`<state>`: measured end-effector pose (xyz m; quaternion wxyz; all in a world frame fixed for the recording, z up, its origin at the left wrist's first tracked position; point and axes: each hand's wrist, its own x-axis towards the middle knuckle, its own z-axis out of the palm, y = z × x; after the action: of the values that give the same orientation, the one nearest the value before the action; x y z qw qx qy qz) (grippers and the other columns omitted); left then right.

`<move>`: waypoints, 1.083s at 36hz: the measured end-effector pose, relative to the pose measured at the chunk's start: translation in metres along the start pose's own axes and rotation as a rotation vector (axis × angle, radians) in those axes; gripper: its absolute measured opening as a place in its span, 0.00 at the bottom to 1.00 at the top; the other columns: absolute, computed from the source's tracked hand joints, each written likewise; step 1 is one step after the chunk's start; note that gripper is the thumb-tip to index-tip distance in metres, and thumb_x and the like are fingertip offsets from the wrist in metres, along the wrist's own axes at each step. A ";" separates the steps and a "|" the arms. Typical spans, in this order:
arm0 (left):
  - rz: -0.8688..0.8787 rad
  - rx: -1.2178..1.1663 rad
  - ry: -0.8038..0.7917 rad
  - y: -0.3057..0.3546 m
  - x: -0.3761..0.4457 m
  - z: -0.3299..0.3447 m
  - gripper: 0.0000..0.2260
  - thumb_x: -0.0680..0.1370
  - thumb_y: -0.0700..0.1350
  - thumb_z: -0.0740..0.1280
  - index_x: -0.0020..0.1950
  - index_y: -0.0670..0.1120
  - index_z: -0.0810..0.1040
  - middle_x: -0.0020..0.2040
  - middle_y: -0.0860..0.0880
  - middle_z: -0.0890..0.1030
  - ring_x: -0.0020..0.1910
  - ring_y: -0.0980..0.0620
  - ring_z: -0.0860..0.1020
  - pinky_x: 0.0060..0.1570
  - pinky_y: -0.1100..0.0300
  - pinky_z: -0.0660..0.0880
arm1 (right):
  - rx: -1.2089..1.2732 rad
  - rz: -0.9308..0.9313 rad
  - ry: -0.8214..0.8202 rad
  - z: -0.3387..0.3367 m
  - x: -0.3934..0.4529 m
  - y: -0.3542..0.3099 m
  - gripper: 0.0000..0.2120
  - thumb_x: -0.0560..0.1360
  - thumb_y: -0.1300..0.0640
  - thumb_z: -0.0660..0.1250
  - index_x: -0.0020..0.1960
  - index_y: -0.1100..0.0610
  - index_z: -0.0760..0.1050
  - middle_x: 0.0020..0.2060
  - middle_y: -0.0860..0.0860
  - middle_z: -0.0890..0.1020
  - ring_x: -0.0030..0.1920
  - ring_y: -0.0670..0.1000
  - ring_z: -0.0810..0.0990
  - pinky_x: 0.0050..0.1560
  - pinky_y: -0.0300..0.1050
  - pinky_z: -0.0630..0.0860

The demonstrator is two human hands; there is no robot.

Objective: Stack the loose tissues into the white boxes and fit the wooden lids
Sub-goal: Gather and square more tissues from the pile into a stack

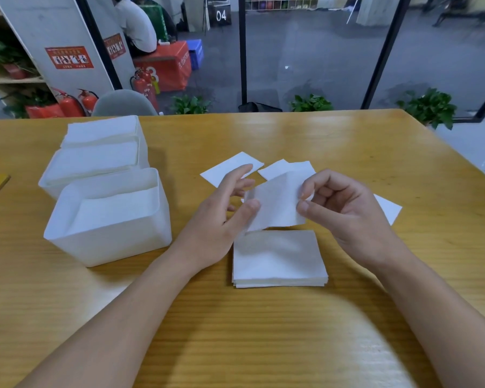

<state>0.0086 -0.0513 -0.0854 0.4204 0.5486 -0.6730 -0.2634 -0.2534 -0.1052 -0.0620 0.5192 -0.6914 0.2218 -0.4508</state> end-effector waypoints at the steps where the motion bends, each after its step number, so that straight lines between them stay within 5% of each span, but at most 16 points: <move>1: 0.010 -0.009 -0.020 0.001 0.000 0.001 0.25 0.87 0.67 0.61 0.84 0.68 0.62 0.75 0.68 0.75 0.77 0.63 0.71 0.65 0.67 0.69 | 0.009 0.005 -0.012 0.000 0.000 0.001 0.06 0.80 0.64 0.75 0.52 0.55 0.80 0.45 0.55 0.78 0.41 0.59 0.69 0.45 0.41 0.72; 5: 0.018 -0.097 -0.020 0.001 0.000 0.005 0.21 0.88 0.65 0.61 0.81 0.69 0.67 0.69 0.64 0.79 0.74 0.59 0.74 0.67 0.59 0.70 | 0.050 0.004 -0.033 -0.001 0.000 0.002 0.09 0.80 0.65 0.74 0.57 0.56 0.79 0.47 0.55 0.78 0.43 0.62 0.71 0.48 0.45 0.75; 8: 0.043 -0.149 0.038 0.000 0.001 0.003 0.15 0.88 0.57 0.66 0.75 0.62 0.76 0.53 0.57 0.82 0.58 0.54 0.81 0.59 0.65 0.74 | 0.089 0.010 -0.063 -0.003 0.002 0.000 0.19 0.81 0.65 0.73 0.70 0.57 0.77 0.49 0.68 0.79 0.48 0.60 0.78 0.54 0.53 0.79; 11: 0.055 -0.238 0.110 0.001 0.003 0.000 0.08 0.88 0.50 0.68 0.65 0.58 0.84 0.53 0.55 0.86 0.53 0.55 0.84 0.52 0.64 0.79 | 0.079 0.052 -0.070 -0.008 0.002 0.001 0.26 0.82 0.63 0.74 0.78 0.54 0.74 0.49 0.72 0.77 0.49 0.65 0.79 0.56 0.56 0.79; 14: 0.036 -0.334 0.135 0.003 0.002 -0.004 0.06 0.87 0.46 0.71 0.61 0.55 0.86 0.54 0.52 0.88 0.53 0.54 0.85 0.53 0.62 0.80 | -0.030 0.114 -0.043 -0.013 0.002 0.002 0.22 0.83 0.51 0.73 0.76 0.51 0.77 0.39 0.61 0.66 0.42 0.60 0.70 0.48 0.45 0.73; 16: 0.003 -0.370 0.114 0.004 0.001 -0.006 0.05 0.86 0.47 0.72 0.60 0.52 0.87 0.53 0.50 0.88 0.52 0.53 0.86 0.52 0.61 0.81 | -0.041 0.187 -0.034 -0.012 0.003 0.002 0.21 0.83 0.44 0.73 0.73 0.50 0.80 0.38 0.66 0.66 0.40 0.61 0.71 0.43 0.47 0.74; 18: -0.023 -0.396 0.084 0.004 0.000 -0.007 0.05 0.85 0.48 0.74 0.59 0.51 0.87 0.52 0.48 0.89 0.49 0.51 0.86 0.49 0.59 0.82 | -0.027 0.231 -0.015 -0.010 0.003 0.002 0.18 0.82 0.45 0.74 0.70 0.50 0.82 0.36 0.66 0.72 0.37 0.59 0.74 0.37 0.47 0.76; 21: -0.048 -0.379 0.030 0.005 0.000 -0.010 0.05 0.83 0.48 0.75 0.58 0.50 0.88 0.53 0.47 0.89 0.46 0.41 0.84 0.52 0.50 0.80 | -0.018 0.315 -0.028 -0.010 0.003 0.001 0.15 0.81 0.49 0.76 0.67 0.50 0.84 0.38 0.53 0.84 0.35 0.51 0.81 0.33 0.42 0.76; 26: -0.138 -0.316 -0.098 0.007 -0.001 -0.019 0.08 0.80 0.51 0.77 0.58 0.52 0.89 0.52 0.41 0.87 0.46 0.32 0.82 0.51 0.45 0.79 | -0.106 0.493 -0.093 -0.018 0.002 0.000 0.10 0.80 0.52 0.77 0.61 0.51 0.86 0.33 0.54 0.77 0.30 0.52 0.73 0.29 0.42 0.70; 30: -0.197 -0.234 -0.192 0.003 -0.003 -0.024 0.07 0.81 0.48 0.78 0.58 0.55 0.88 0.43 0.48 0.85 0.38 0.46 0.78 0.38 0.64 0.76 | -0.179 0.530 -0.190 -0.027 0.001 -0.002 0.05 0.82 0.58 0.73 0.56 0.54 0.86 0.30 0.56 0.77 0.27 0.55 0.68 0.31 0.43 0.65; 34: -0.243 -0.205 -0.221 0.004 -0.003 -0.023 0.06 0.80 0.52 0.78 0.56 0.54 0.88 0.42 0.42 0.83 0.31 0.50 0.77 0.32 0.59 0.75 | -0.198 0.526 -0.261 -0.031 0.001 -0.005 0.11 0.81 0.63 0.71 0.59 0.51 0.85 0.28 0.56 0.77 0.26 0.55 0.66 0.34 0.45 0.64; 39: -0.212 -0.054 -0.230 -0.001 -0.004 -0.023 0.04 0.81 0.53 0.76 0.55 0.56 0.86 0.35 0.52 0.80 0.30 0.52 0.74 0.35 0.58 0.71 | -0.235 0.515 -0.245 -0.032 0.002 -0.004 0.15 0.80 0.65 0.71 0.61 0.49 0.84 0.27 0.55 0.76 0.27 0.55 0.65 0.34 0.46 0.63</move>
<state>0.0285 -0.0454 -0.0757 0.3253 0.5712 -0.6477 -0.3853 -0.2807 -0.1216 -0.0559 0.5556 -0.7170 0.3762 -0.1889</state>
